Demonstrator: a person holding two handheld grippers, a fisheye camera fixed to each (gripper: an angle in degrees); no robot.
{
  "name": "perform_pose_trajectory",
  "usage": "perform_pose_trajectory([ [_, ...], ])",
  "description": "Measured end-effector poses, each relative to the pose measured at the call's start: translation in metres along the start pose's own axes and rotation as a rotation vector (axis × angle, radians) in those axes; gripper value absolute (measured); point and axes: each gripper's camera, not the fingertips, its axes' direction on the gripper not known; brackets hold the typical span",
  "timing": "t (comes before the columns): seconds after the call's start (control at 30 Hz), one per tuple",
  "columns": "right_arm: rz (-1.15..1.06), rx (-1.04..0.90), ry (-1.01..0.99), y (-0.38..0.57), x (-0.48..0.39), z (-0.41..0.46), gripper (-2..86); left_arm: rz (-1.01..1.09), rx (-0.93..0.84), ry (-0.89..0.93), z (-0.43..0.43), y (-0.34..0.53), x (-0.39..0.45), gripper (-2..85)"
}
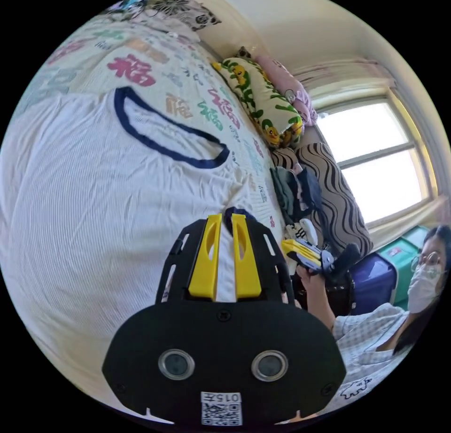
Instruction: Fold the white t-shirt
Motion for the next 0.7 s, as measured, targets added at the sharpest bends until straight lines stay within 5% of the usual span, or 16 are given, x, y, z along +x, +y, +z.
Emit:
perform_pose_trajectory([
  [0.2,0.268,-0.084,-0.018,-0.033,0.018,0.026,2.9,0.237,-0.119,-0.135,0.05,-0.015,0.043,6.4],
  [0.4,0.429,-0.154,-0.08,-0.047,0.023,0.06,5.7,0.228,-0.121,-0.138,0.054,0.0,0.034,-0.3],
  [0.57,0.291,0.037,-0.195,-0.059,0.005,0.032,7.0,0.14,0.044,-0.144,0.003,0.028,0.008,-0.4],
  [0.7,0.146,-0.119,-0.249,-0.07,-0.02,0.056,7.6,0.116,0.011,-0.157,-0.011,0.047,-0.004,2.8],
])
